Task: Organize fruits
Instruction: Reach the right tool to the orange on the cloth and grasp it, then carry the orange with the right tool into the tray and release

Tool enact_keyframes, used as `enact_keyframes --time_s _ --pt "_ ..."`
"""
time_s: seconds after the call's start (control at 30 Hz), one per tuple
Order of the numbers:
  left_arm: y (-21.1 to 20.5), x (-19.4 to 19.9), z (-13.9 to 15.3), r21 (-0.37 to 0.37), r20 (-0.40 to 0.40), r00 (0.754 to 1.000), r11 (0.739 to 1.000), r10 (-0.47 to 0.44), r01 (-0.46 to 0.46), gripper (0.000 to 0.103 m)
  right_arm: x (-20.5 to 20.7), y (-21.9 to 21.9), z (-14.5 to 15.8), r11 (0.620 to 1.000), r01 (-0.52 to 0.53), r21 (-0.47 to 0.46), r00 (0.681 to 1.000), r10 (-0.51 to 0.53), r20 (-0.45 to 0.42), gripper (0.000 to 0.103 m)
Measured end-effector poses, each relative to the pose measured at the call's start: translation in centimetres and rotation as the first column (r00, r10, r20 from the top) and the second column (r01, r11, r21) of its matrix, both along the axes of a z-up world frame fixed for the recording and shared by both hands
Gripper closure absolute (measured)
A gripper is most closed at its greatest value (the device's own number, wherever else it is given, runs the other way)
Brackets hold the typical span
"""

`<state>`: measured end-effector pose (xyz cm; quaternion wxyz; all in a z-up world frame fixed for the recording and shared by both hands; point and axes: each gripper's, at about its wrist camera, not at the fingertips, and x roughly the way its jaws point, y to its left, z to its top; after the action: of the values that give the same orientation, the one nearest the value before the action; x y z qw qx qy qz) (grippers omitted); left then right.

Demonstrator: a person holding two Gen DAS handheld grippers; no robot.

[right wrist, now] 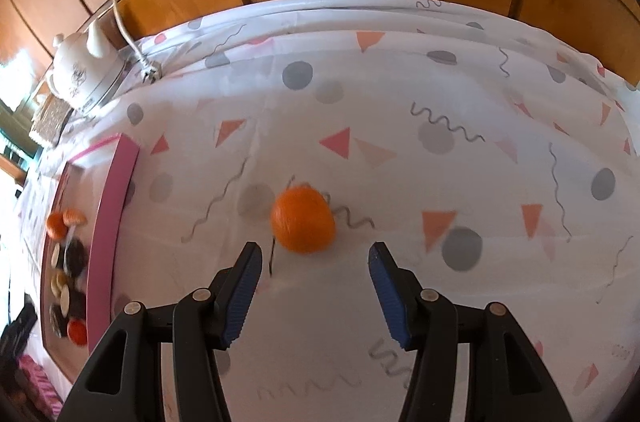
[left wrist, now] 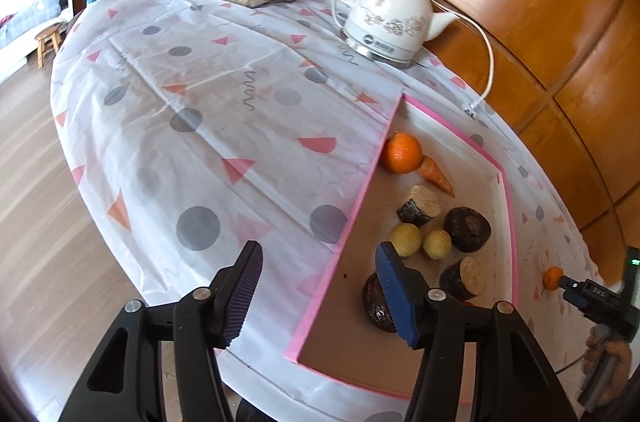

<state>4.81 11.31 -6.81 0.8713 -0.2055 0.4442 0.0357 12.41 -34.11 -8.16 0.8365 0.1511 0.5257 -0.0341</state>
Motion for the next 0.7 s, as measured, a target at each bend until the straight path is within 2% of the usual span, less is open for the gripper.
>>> enact_keyframes --time_s 0.2,0.23,0.3,0.43,0.7 --pt "0.6 0.0 -0.2 -0.015 -0.018 1.0 1.0 0.017 -0.017 0.04 2.4 0.3 -2.2 1.0 -0.005 -0.027 0.998 0.003 -0.06 0.049" --pt "0.6 0.0 -0.2 -0.015 -0.018 1.0 1.0 0.018 -0.018 0.04 2.5 0.4 -2.5 1.0 -0.011 -0.027 0.998 0.009 -0.063 0.052" --pt "0.8 -0.1 -0.2 -0.016 -0.017 1.0 1.0 0.023 -0.023 0.04 2.7 1.0 -2.4 0.997 -0.041 -0.066 0.998 0.038 -0.046 0.066" --pt "1.1 -0.4 -0.1 -0.009 -0.013 0.999 0.999 0.033 -0.033 0.04 2.7 2.0 -2.3 0.989 -0.076 -0.131 0.997 0.071 -0.04 0.066" --pt "1.8 -1.1 0.3 -0.002 0.0 0.999 0.999 0.045 -0.045 0.04 2.3 2.9 -1.8 0.981 -0.128 -0.147 0.992 0.126 -0.023 0.067"
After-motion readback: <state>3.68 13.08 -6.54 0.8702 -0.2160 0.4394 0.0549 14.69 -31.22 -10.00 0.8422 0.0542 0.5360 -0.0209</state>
